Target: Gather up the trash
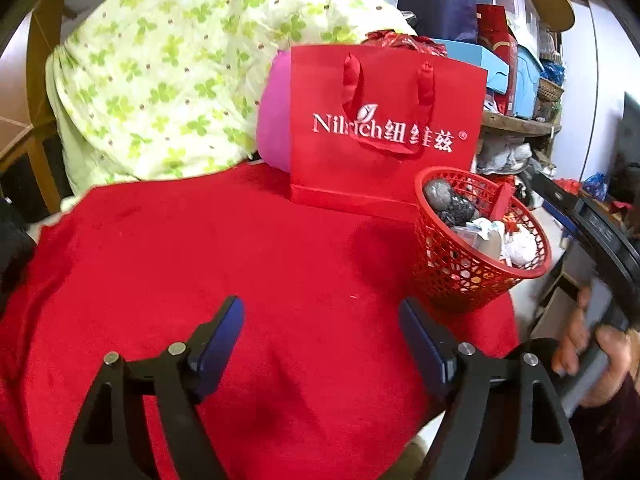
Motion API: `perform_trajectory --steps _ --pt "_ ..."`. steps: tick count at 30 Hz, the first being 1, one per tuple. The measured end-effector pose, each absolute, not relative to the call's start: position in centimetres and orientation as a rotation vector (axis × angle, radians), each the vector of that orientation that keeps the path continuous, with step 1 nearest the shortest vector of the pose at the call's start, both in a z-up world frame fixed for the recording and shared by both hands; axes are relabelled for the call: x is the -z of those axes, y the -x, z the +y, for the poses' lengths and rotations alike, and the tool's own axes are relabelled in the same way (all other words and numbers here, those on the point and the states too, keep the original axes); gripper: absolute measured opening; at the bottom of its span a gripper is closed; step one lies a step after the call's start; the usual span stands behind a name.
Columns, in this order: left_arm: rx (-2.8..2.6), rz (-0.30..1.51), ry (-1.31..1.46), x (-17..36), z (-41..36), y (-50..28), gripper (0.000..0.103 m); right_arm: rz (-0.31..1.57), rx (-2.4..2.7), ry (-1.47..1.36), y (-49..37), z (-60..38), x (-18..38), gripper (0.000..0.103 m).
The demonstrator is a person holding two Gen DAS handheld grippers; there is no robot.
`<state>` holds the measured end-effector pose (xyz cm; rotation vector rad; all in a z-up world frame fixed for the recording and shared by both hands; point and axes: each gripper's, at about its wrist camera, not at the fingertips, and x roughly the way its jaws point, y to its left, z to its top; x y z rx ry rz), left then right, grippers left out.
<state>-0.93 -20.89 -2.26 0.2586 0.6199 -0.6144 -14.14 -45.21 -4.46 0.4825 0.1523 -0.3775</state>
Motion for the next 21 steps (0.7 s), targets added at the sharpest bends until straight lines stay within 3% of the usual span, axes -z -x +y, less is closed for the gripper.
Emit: perform_trajectory --steps 4,6,16,21 --pt "0.604 0.604 -0.261 1.5 -20.3 1.2 0.083 0.183 0.391 -0.468 16.0 -44.4 3.4 0.067" --pt "0.589 0.592 -0.271 1.1 -20.1 1.5 0.083 0.180 0.401 -0.460 17.1 -44.0 2.5 0.073" --pt "0.472 0.502 -0.296 -1.6 -17.7 3.5 0.084 0.253 0.415 -0.323 19.8 -40.1 -1.0 0.075" --pt "0.425 0.419 -0.304 -3.8 -17.0 5.1 0.095 0.262 0.416 -0.269 21.3 -38.3 -2.8 0.077"
